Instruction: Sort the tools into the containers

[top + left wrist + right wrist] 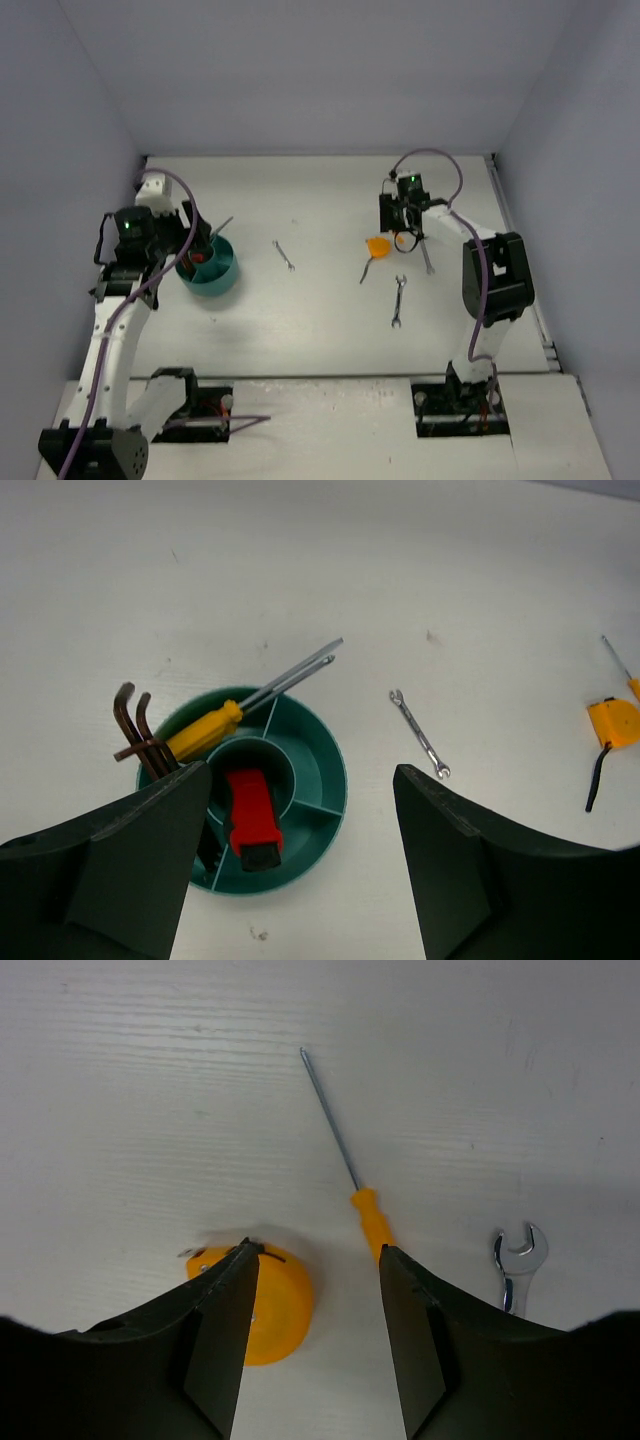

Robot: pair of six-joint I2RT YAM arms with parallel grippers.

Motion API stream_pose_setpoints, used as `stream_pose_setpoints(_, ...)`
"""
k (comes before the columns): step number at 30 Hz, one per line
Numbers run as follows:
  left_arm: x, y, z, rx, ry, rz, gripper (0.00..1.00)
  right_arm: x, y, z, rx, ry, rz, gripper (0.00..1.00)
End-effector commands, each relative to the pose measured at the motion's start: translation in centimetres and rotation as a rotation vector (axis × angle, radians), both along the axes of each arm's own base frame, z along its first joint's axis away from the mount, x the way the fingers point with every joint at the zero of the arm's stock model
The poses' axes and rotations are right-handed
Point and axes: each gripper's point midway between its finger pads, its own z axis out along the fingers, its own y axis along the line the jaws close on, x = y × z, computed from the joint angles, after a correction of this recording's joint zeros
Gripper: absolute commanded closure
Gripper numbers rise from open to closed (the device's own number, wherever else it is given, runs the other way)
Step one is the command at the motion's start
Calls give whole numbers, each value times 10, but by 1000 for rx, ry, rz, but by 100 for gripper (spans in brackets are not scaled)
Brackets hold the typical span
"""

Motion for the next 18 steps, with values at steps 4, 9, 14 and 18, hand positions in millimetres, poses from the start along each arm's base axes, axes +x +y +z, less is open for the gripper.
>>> stream_pose_setpoints(4, -1, -12, 15, 4, -35, -33, 30, 30, -24, -11, -104, 8, 53, 50)
stream_pose_setpoints(9, -2, -14, 12, -2, -24, -44, 30, 27, -32, -28, -123, 60, 82, 52)
stream_pose_setpoints(14, 0, -15, 11, -6, -21, -51, 30, 17, -30, -43, -115, 110, 100, 63)
stream_pose_setpoints(18, 2, -19, 7, -11, -7, -64, 30, 11, -32, -50, -126, 129, 107, 82)
